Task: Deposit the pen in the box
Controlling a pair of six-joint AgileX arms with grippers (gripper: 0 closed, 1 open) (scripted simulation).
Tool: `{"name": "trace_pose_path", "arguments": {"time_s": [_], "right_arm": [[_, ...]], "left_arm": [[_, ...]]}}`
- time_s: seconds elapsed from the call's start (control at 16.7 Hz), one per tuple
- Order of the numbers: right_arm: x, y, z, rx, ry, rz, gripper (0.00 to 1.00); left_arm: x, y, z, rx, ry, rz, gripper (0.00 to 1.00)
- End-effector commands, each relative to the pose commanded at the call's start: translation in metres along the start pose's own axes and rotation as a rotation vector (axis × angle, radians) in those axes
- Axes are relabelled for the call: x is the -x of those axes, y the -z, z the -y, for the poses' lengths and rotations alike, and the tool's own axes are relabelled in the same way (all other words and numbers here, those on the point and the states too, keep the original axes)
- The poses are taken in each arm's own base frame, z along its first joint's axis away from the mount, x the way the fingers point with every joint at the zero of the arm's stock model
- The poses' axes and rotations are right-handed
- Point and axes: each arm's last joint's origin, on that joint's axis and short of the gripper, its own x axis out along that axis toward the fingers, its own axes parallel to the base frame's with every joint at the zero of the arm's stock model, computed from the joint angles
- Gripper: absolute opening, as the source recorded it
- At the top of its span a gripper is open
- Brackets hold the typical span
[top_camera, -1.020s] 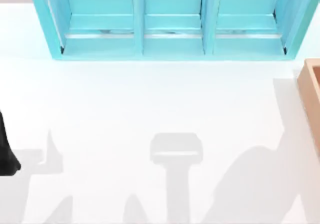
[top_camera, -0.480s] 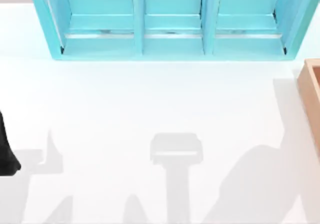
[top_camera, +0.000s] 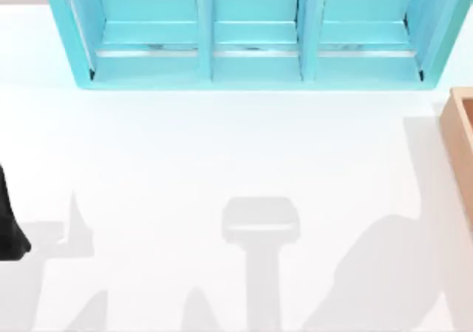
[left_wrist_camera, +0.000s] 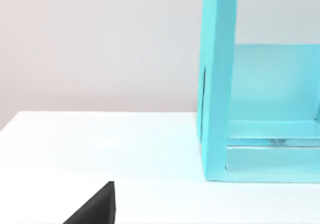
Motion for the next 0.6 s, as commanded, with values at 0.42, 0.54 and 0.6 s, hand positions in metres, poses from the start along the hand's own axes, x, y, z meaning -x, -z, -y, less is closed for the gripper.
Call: {"name": "trace_pose_path", "arguments": {"time_s": [0.42, 0.54, 0.6], "right_arm": [[-0.005, 0.0021, 0.0002, -0.005, 0.002, -0.002, 0.15], [-0.005, 0.0021, 0.0002, -0.005, 0.002, -0.002, 0.3], [-0.005, 0.0021, 0.0002, -0.005, 0.002, -0.002, 0.38]], "left_arm": [[0.0, 0.0, 0.0, 0.0, 0.0, 0.0, 1.0], [0.0, 0.0, 0.0, 0.0, 0.0, 0.0, 1.0], [0.0, 0.0, 0.0, 0.0, 0.0, 0.0, 1.0]]}}
